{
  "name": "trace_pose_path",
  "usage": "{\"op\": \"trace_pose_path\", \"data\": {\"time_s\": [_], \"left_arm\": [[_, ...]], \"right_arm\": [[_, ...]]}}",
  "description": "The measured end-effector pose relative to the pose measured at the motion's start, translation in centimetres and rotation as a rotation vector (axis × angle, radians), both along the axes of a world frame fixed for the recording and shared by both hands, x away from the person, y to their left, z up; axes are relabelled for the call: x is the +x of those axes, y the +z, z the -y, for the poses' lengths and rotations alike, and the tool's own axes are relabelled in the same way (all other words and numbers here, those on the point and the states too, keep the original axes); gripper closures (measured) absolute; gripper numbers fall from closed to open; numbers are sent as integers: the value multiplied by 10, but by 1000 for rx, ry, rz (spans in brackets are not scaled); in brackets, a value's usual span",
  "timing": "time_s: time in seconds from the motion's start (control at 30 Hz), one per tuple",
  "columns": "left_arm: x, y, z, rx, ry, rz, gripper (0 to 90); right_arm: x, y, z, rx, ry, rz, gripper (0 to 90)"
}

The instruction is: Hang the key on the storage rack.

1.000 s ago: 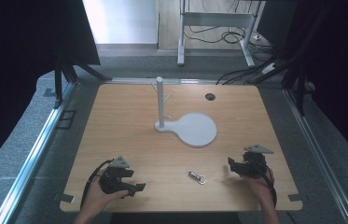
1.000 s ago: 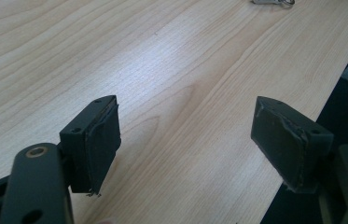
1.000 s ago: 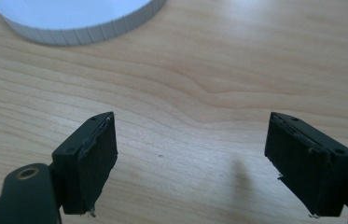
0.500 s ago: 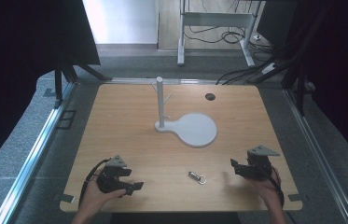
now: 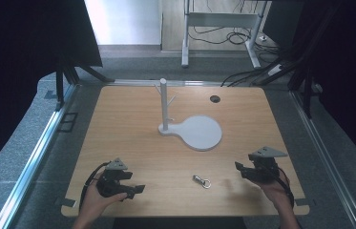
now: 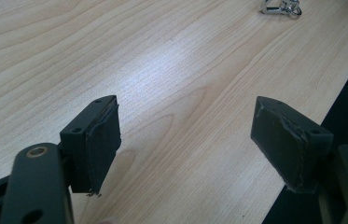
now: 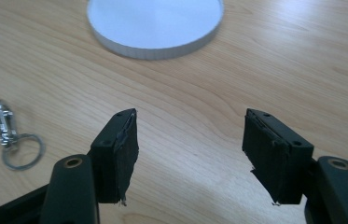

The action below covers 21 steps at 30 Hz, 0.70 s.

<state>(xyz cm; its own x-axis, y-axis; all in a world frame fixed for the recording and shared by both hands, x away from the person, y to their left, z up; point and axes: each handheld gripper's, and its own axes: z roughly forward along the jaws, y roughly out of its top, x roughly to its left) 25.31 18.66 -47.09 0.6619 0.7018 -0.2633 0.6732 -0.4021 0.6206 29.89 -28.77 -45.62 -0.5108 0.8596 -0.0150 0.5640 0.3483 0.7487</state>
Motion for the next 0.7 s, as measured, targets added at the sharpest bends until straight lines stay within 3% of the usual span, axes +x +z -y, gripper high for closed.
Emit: {"op": "trace_pose_path", "data": {"time_s": [0.53, 0.7], "left_arm": [[0, -1, 2, 0, -6, -6, 244], [0, -1, 1, 1, -8, -5, 244]], "right_arm": [[10, 12, -27, -63, 131, -62, 423], [11, 15, -31, -60, 158, -81, 428]]}}
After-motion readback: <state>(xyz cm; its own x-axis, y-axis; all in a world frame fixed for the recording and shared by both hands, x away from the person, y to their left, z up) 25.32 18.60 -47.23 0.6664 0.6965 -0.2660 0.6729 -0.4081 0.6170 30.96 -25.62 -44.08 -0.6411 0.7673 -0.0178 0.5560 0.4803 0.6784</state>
